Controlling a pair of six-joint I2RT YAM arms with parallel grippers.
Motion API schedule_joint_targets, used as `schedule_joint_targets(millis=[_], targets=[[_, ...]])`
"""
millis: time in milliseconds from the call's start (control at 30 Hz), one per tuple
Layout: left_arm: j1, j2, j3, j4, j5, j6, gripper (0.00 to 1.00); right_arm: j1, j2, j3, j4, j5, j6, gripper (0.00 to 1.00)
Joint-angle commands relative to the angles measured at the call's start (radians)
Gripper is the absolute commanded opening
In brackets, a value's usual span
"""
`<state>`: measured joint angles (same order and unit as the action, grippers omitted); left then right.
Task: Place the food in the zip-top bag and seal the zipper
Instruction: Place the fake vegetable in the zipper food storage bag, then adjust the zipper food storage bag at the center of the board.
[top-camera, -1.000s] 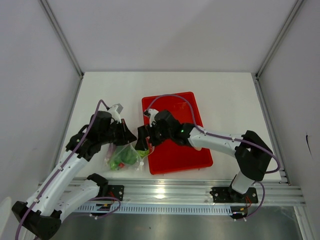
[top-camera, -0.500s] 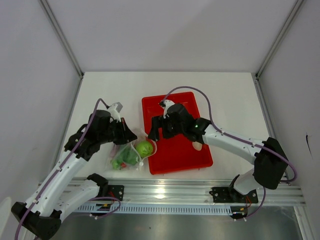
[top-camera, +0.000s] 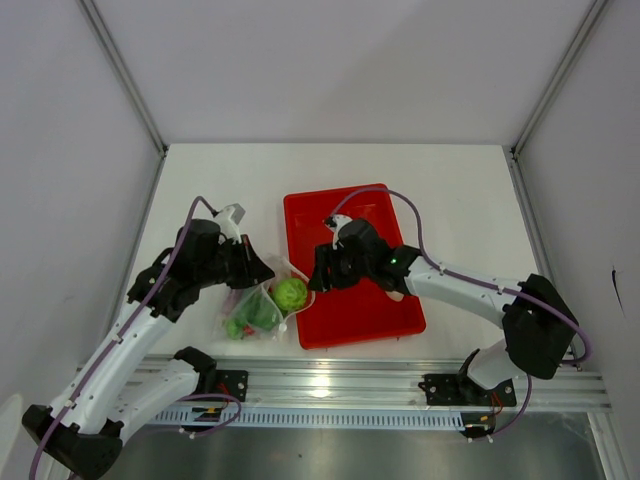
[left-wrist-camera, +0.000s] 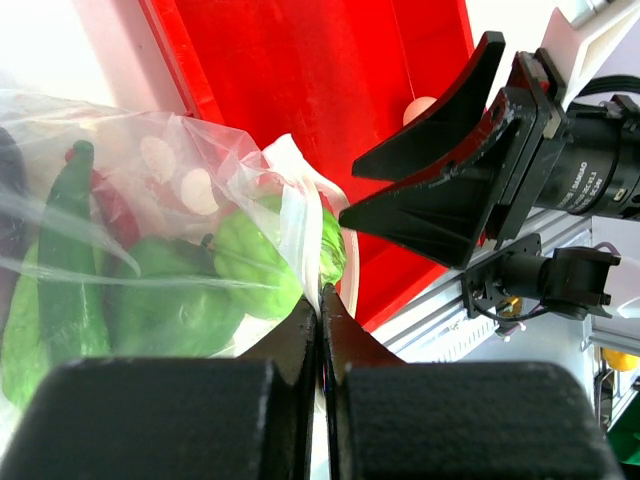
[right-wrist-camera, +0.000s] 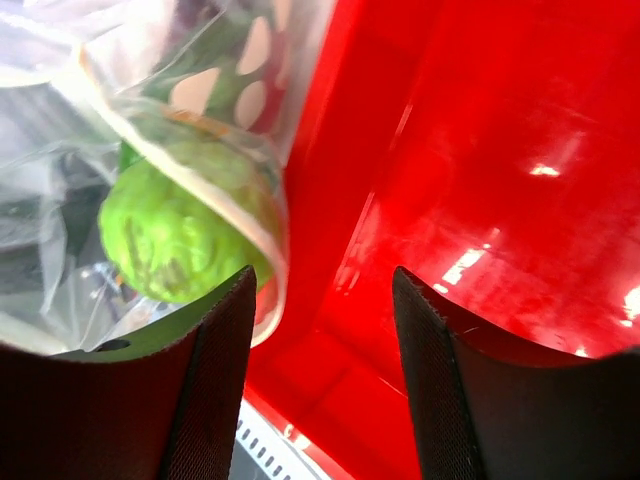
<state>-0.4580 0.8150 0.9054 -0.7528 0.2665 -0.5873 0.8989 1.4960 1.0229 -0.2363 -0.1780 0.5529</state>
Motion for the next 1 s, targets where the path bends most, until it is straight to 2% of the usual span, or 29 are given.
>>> schedule_joint_targets(millis=[0, 167, 233, 300, 333, 367, 433, 467, 500, 667, 800, 967], targets=[[-0.005, -0.02, 0.043, 0.013, 0.023, -0.02, 0.01, 0.012, 0.01, -0.009, 0.077, -0.061, 0.015, 0.59], [-0.005, -0.02, 0.033, 0.017, 0.033, -0.023, 0.01, 0.028, 0.052, -0.007, 0.126, -0.11, 0.022, 0.57], [-0.005, -0.022, 0.04, 0.017, 0.033, -0.023, 0.01, 0.029, 0.07, -0.009, 0.15, -0.123, 0.03, 0.51], [-0.004, -0.025, 0.043, 0.012, 0.03, -0.022, 0.01, 0.032, 0.101, -0.009, 0.161, -0.135, 0.041, 0.4], [-0.005, -0.028, 0.041, 0.012, 0.027, -0.022, 0.01, 0.037, 0.109, -0.009, 0.172, -0.135, 0.042, 0.38], [-0.005, -0.033, 0.043, 0.01, 0.025, -0.02, 0.0, 0.041, 0.124, -0.009, 0.176, -0.135, 0.045, 0.27], [-0.005, -0.034, 0.041, 0.003, 0.025, -0.019, 0.01, 0.044, 0.133, -0.009, 0.193, -0.137, 0.051, 0.15], [-0.005, -0.037, 0.041, 0.004, 0.025, -0.02, 0.01, 0.046, 0.142, -0.003, 0.193, -0.133, 0.051, 0.04], [-0.005, -0.037, 0.038, 0.004, 0.025, -0.02, 0.0, 0.049, 0.144, 0.002, 0.192, -0.12, 0.045, 0.0], [-0.005, -0.037, 0.036, -0.003, 0.002, -0.006, 0.01, 0.057, 0.113, 0.115, 0.022, -0.019, -0.027, 0.0], [-0.004, -0.036, 0.072, -0.037, -0.041, 0.017, 0.0, 0.07, 0.058, 0.346, -0.168, 0.077, -0.113, 0.0], [-0.004, -0.069, 0.13, -0.072, -0.07, 0.011, 0.01, 0.074, 0.095, 0.569, -0.336, -0.001, -0.119, 0.0]])
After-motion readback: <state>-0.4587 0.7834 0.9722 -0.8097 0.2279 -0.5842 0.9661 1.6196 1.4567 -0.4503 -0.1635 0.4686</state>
